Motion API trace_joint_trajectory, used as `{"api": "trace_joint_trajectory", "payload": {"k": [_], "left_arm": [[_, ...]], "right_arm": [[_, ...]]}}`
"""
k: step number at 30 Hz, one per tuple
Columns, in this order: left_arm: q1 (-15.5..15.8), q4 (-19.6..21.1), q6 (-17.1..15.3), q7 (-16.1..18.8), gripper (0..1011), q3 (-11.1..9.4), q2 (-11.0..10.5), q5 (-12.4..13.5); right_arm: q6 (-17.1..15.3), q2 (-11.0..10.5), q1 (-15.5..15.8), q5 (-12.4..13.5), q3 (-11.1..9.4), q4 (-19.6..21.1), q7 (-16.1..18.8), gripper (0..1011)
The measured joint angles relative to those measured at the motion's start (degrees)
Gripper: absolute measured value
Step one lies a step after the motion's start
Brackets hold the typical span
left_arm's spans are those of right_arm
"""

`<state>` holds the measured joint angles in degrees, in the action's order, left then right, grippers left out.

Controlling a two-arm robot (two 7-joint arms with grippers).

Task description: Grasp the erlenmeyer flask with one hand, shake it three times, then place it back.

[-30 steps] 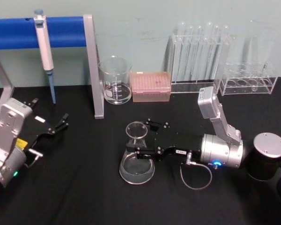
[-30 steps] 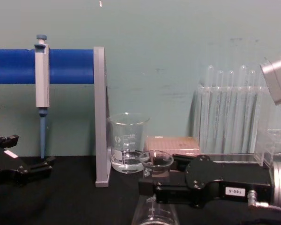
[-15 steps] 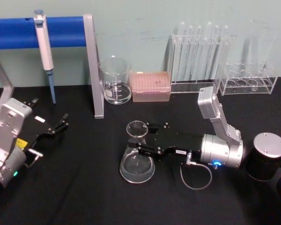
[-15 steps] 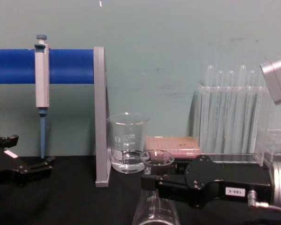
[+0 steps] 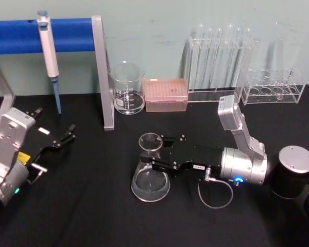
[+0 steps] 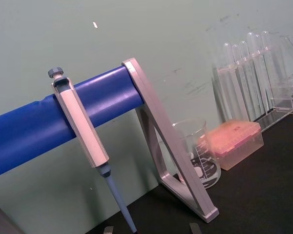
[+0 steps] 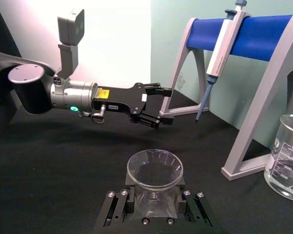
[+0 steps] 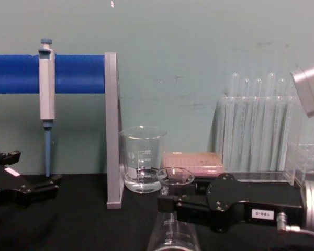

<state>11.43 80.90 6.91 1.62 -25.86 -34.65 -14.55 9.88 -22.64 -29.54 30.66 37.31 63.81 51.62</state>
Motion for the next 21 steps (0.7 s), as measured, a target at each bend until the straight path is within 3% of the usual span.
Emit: {"api": "trace_joint_trajectory", "payload": {"k": [6, 11, 21], "left_arm": [[0.0, 0.0, 0.0, 0.0, 1001, 0.0, 0.0, 0.0], [0.0, 0.0, 0.0, 0.0, 1001, 0.0, 0.0, 0.0], [0.0, 0.0, 0.0, 0.0, 1001, 0.0, 0.0, 0.0]], "right_arm": [[-0.05, 0.31, 0.26, 1.32, -0.92, 0.34, 0.02, 450], [-0.21, 0.01, 0.91, 2.14, -2.51, 2.88, -2.33, 450], [-2.14, -1.79, 2.0, 1.35, -6.61, 11.06, -11.09, 449]]}}
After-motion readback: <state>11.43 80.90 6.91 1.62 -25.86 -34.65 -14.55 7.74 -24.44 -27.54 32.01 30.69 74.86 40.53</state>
